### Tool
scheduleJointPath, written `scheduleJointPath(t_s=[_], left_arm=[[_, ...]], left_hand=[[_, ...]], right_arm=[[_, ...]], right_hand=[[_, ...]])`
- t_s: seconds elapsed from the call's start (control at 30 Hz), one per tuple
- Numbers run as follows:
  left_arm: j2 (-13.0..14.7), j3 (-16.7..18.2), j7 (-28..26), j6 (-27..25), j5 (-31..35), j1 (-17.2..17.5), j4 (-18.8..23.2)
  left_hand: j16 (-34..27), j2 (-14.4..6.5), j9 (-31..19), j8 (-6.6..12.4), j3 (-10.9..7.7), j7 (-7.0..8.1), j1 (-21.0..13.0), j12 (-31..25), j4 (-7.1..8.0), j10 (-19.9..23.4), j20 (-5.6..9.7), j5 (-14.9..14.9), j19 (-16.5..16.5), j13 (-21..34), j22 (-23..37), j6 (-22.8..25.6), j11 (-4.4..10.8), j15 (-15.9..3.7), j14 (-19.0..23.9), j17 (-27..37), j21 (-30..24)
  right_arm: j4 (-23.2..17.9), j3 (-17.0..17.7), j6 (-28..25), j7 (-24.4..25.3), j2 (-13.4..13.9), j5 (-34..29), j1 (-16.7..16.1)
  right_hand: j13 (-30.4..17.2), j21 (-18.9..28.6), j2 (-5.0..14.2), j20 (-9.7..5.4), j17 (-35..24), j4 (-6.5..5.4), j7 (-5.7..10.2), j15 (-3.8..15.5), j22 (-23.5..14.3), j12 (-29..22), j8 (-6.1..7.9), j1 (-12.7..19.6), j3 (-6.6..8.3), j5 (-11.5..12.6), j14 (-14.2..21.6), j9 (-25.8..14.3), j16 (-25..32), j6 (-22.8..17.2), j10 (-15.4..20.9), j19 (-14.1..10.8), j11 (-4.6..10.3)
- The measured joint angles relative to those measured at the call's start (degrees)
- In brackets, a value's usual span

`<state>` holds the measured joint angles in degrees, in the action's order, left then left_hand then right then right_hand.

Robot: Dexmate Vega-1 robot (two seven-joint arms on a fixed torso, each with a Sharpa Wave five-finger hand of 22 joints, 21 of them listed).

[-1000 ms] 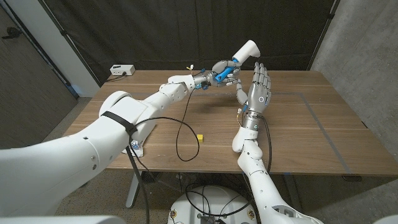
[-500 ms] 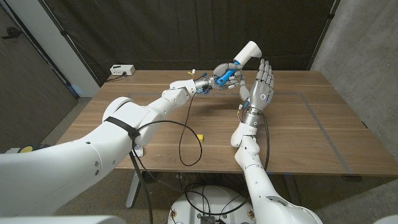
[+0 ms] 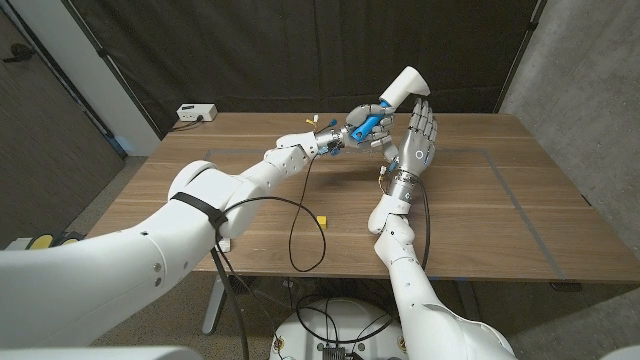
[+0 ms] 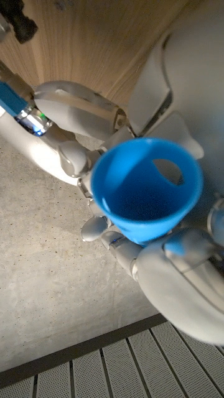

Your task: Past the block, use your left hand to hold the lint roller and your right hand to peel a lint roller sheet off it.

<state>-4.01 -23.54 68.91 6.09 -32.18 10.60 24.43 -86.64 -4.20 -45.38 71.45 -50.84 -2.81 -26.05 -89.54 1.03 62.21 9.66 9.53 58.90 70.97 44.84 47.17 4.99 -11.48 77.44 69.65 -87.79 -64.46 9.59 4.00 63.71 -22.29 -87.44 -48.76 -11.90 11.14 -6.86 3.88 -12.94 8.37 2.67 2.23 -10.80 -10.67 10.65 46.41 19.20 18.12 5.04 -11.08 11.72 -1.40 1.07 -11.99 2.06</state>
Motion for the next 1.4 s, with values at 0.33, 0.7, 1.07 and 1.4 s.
scheduleJointPath(t_s=[0.33,0.7,1.07,1.4], left_arm=[[0.15,0.98,-1.48,0.19,0.08,0.97,-0.83],[0.77,4.51,-1.18,5.53,-3.64,2.80,-3.75],[0.57,4.43,0.73,4.71,-4.57,2.82,-4.49],[-0.05,3.75,0.86,3.22,-4.59,2.80,-4.70]], left_hand=[[3.04,0.00,2.26,0.43,-0.07,0.00,0.00,-0.12,-0.06,0.14,-0.10,0.00,0.21,-0.03,-2.64,0.00,0.14,0.00,0.00,-3.64,0.07],[6.34,0.00,2.93,1.78,-0.90,0.45,0.00,-0.11,-0.06,0.65,-0.02,0.00,0.48,-0.23,-4.20,0.45,-0.18,0.50,1.43,-7.94,-0.22],[6.43,-0.01,3.37,2.51,-1.35,0.45,0.00,-0.01,-0.08,1.16,0.18,0.00,0.69,-0.01,-3.98,0.45,-0.28,0.52,1.62,-7.67,-0.65],[6.43,-0.01,3.73,3.15,-1.37,0.44,0.00,0.03,-0.07,1.16,0.26,0.00,0.79,0.00,-3.81,0.45,-0.28,0.73,2.02,-7.67,-1.12]], right_arm=[[-2.11,2.49,2.29,0.26,-1.61,-0.24,0.10],[-3.71,3.92,4.16,0.30,-2.60,-0.39,-0.57],[-2.26,2.53,3.85,0.30,-1.60,-0.48,0.31],[-0.92,3.32,6.07,0.29,-1.75,-0.27,1.47]], right_hand=[[0.00,1.52,2.18,0.22,-0.26,-0.23,-0.54,-0.32,0.06,-1.00,0.39,0.00,-0.87,0.90,1.55,0.17,1.44,-0.55,0.64,-3.54,-0.63],[0.00,1.74,2.02,-0.08,-0.53,-0.72,-0.84,-0.05,0.08,-1.43,0.61,1.06,-1.99,1.56,3.29,0.16,2.08,-0.85,1.29,-4.66,-0.97],[0.02,2.16,1.93,-1.40,-2.62,-1.43,0.22,-0.01,-0.28,-1.19,0.61,1.43,-5.82,2.23,4.27,0.16,3.53,-0.42,0.94,-4.89,0.33],[0.02,3.03,5.66,-1.05,-4.48,-1.53,2.11,0.03,-0.28,-3.58,2.84,5.16,-6.27,3.33,10.15,0.15,6.82,-8.36,8.49,-7.09,2.96]])
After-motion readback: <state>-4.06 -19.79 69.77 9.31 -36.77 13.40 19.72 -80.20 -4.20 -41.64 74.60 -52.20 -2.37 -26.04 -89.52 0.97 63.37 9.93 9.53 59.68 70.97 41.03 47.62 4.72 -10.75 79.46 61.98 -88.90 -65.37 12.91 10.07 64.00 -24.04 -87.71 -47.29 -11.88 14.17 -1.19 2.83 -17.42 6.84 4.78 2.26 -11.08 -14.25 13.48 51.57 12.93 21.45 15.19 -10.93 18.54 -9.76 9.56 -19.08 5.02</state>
